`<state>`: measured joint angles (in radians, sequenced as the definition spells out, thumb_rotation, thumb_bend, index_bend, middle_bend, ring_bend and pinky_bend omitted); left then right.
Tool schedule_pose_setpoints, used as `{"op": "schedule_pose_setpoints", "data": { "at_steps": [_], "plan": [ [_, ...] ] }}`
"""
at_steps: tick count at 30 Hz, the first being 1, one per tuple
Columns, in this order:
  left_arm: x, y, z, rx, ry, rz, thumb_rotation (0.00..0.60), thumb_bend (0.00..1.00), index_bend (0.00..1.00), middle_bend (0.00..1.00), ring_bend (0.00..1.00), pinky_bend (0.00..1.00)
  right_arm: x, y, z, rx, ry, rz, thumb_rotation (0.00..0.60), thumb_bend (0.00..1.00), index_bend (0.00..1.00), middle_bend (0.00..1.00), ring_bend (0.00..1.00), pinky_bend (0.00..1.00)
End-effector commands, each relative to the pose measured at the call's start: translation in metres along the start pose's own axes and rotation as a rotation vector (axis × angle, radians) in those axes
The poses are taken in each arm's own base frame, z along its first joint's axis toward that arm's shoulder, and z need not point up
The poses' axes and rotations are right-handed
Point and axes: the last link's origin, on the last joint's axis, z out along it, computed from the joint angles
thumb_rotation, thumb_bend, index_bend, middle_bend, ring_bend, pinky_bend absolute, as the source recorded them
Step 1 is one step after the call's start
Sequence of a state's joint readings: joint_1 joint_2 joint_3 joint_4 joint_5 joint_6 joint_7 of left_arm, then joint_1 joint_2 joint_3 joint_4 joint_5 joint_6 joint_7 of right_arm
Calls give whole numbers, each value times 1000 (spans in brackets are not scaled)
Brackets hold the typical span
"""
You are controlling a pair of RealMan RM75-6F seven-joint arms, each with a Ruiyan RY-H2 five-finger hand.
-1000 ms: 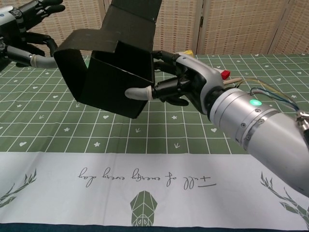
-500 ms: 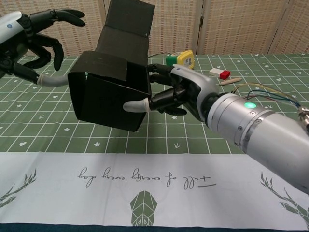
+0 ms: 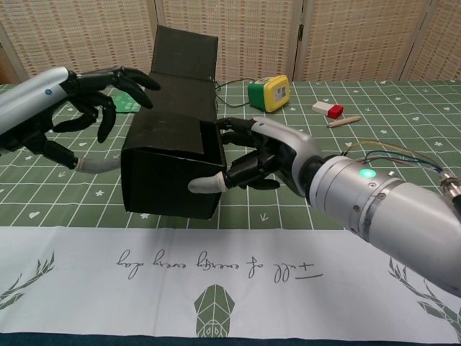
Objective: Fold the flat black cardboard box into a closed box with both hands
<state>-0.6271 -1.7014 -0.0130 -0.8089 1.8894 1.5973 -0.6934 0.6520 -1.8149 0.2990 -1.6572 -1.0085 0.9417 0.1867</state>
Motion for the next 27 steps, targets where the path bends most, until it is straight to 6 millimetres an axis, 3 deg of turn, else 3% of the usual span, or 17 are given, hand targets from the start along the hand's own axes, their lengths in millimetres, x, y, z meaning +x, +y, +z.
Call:
{"op": "schedule_pose_setpoints", "data": {
  "at_steps": [1, 14, 27],
  "plan": [
    [-12, 1, -2, -33, -40, 15, 600, 91, 304, 201, 627, 964, -1, 4, 1, -3, -7, -12, 600, 289, 358, 400, 779, 1000],
    [-40, -4, -9, -63, -146, 69, 600, 91, 323, 237, 642, 964, -7, 30, 2, -23, -37, -70, 600, 289, 358, 399, 779, 1000],
    [-55, -7, -18, -75, -225, 101, 600, 91, 340, 284, 650, 963, -13, 45, -2, 1, -38, -152, 600, 289, 358, 390, 779, 1000]
  ]
}}
